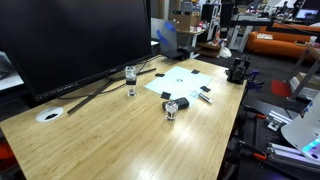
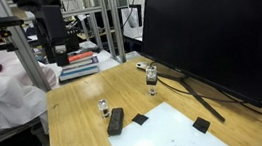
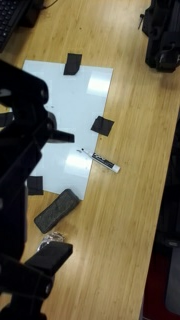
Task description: Use the marker to write on the paper.
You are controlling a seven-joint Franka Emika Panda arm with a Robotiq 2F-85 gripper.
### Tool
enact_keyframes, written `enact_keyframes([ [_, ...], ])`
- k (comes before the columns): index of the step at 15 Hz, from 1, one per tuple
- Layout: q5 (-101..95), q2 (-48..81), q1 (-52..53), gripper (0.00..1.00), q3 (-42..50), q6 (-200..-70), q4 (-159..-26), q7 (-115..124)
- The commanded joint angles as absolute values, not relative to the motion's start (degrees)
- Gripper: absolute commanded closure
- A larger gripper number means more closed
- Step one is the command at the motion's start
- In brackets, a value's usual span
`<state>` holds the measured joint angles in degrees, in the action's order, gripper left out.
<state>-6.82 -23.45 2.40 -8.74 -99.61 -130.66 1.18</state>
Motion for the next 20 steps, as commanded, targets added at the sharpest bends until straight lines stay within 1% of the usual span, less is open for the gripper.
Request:
enact_keyframes([
  [1,-7.2,-23.3,3.5,0.00,-7.8,-99.4,-130.6,1.5],
  [8,-7.2,-23.3,3.5,0.00,-7.8,-99.4,-130.7,1.5],
  [11,-5.9,-24.0,2.8,0.00,-7.0,-106.0,-134.7,4.2],
  [15,-4.3,-23.6,2.6,0.00,-6.7,-107.3,-137.4,5.7],
  [18,-3.0,-22.9,3.2,0.00,-6.4,-106.3,-137.8,4.3],
  [19,-7.2,-23.3,3.6,0.00,-7.8,-99.4,-130.7,1.5],
  [20,-7.1,-23.4,3.6,0.00,-7.7,-99.4,-130.7,1.5],
])
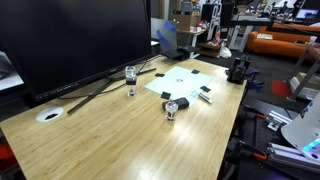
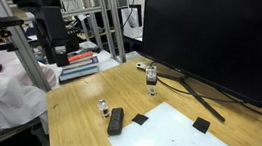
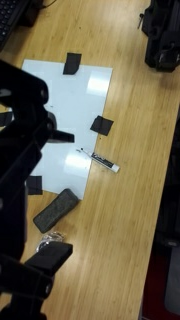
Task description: Use the marker to write on the paper.
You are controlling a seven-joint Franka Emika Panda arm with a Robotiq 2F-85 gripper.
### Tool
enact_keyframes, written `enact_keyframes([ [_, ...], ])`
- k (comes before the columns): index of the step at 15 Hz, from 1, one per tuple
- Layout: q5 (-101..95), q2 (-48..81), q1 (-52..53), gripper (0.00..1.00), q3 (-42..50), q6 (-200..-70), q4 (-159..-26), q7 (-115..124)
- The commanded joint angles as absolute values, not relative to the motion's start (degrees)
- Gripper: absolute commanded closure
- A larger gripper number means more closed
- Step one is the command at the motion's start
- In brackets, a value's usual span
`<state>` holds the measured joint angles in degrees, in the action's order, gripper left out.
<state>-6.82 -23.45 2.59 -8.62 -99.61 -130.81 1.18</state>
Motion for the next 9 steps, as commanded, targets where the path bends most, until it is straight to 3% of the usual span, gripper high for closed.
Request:
enact_keyframes([
  [1,-6.9,-23.4,3.5,0.00,-7.6,-100.3,-131.1,2.2],
  [9,-6.7,-23.6,3.2,0.00,-6.8,-105.0,-134.3,3.8],
])
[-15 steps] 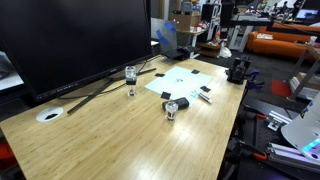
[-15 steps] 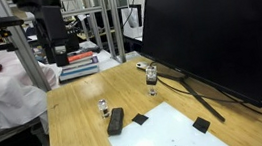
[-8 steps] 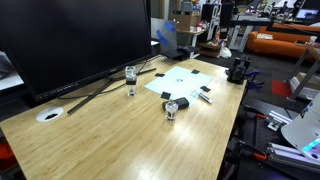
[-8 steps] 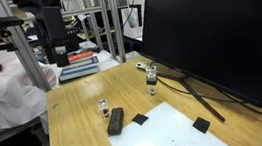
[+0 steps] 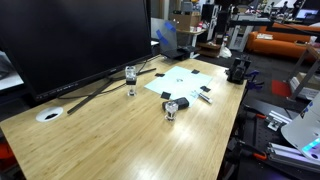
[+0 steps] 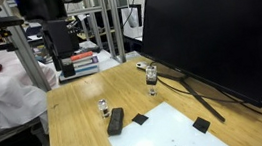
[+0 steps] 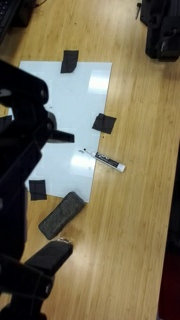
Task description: Use the marker to write on the paper.
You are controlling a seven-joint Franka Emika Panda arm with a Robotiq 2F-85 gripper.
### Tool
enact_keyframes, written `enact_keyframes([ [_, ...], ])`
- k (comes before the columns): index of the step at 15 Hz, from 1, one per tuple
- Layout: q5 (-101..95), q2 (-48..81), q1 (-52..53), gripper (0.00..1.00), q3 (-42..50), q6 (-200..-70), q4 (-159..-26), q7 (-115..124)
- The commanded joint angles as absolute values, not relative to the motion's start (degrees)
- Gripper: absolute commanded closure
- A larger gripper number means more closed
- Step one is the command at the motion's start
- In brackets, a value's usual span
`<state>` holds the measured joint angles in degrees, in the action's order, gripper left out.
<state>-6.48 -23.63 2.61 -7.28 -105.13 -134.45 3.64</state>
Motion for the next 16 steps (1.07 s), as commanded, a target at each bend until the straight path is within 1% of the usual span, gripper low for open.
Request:
enact_keyframes([
  [1,-6.7,-23.6,3.2,0.00,-6.8,-105.0,-134.3,3.9],
  [6,-6.7,-23.6,3.2,0.00,-6.8,-105.0,-134.3,3.9],
  [9,-5.6,-23.8,2.7,0.00,-6.0,-109.9,-137.1,5.7],
  [16,-3.3,-25.1,2.1,0.00,-5.9,-119.5,-149.5,14.7],
])
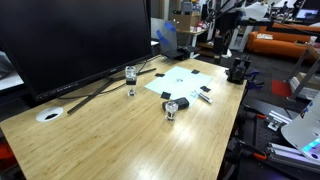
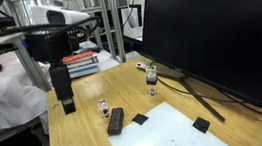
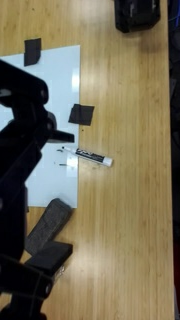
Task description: Use the marker to write on the paper.
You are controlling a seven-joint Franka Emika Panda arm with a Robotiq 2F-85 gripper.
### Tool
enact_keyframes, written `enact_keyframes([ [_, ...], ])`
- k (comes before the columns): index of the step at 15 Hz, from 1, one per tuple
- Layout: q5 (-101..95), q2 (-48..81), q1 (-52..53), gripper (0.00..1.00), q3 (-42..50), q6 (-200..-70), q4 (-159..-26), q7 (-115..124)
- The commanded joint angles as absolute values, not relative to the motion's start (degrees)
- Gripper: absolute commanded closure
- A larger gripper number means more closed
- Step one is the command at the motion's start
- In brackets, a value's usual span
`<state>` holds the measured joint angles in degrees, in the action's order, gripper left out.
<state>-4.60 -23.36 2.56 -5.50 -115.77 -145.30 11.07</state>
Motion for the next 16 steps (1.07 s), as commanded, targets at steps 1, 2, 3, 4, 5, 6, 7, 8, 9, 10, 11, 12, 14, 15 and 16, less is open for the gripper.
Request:
enact_keyframes([
  [1,-2.2,-24.7,2.3,0.00,-5.8,-119.6,-150.7,15.2],
  [2,-3.6,-23.5,2.3,0.00,-5.9,-117.5,-148.6,13.6],
  [3,-3.2,-23.6,2.3,0.00,-5.9,-118.1,-149.7,14.3],
  [4,-3.0,-23.6,2.3,0.00,-5.9,-118.5,-150.1,14.6],
  [5,-2.9,-23.7,2.2,0.00,-5.9,-118.6,-150.1,14.7],
  [6,-2.8,-23.9,2.2,0.00,-5.9,-118.6,-150.1,14.7],
  [7,-2.8,-24.0,2.2,0.00,-6.0,-118.7,-150.1,14.7],
  [8,-2.8,-23.4,2.0,0.00,-5.9,-118.7,-149.5,15.2],
  [9,-3.1,-22.9,1.7,0.00,-5.8,-119.0,-149.5,15.6],
  [10,-3.0,-22.3,1.5,0.00,-5.4,-120.3,-149.8,14.9],
  [11,-3.8,-21.6,1.0,0.00,-5.4,-121.1,-149.9,15.1],
  [12,-5.6,-20.6,0.2,0.00,-5.6,-121.8,-150.0,16.0],
  [14,-7.9,-18.9,-0.8,0.00,-5.3,-124.7,-150.6,15.9],
  [15,-7.6,-17.5,-0.7,0.00,-4.6,-127.0,-150.9,14.8],
  [16,-7.5,-16.3,-0.8,0.00,-4.2,-129.7,-151.2,14.4],
])
